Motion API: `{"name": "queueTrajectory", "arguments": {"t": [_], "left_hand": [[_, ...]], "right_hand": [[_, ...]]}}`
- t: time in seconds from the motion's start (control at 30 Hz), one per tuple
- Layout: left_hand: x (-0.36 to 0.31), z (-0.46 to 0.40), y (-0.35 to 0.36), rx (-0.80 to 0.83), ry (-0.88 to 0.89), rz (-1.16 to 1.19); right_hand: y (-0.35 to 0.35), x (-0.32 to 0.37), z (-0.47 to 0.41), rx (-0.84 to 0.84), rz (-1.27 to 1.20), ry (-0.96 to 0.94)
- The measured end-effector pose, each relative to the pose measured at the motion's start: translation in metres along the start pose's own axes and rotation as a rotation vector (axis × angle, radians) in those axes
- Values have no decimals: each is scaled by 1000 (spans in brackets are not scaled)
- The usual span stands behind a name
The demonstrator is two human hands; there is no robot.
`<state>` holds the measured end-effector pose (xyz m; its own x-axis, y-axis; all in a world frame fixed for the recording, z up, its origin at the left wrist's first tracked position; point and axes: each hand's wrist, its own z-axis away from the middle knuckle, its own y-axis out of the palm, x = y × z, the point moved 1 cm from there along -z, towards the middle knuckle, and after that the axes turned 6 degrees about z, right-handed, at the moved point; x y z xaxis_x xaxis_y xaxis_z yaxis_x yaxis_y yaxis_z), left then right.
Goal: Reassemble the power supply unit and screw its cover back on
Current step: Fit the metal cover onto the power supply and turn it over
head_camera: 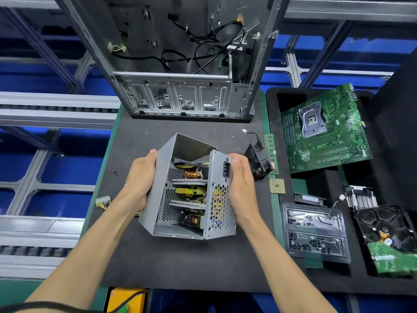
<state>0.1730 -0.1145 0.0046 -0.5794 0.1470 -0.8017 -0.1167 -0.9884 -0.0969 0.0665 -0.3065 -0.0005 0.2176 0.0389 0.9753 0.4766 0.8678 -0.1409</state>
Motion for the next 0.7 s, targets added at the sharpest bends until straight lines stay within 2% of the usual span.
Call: {"name": "queueTrajectory", "arguments": {"t": [0.53,0.7], "left_hand": [[-4,11,-15,-96,32,15],[2,13,-4,-190,69,-47]], "right_hand": [[-1,-6,-5,3,-7,33],[-4,-12,-9,-26,-24,74]]}}
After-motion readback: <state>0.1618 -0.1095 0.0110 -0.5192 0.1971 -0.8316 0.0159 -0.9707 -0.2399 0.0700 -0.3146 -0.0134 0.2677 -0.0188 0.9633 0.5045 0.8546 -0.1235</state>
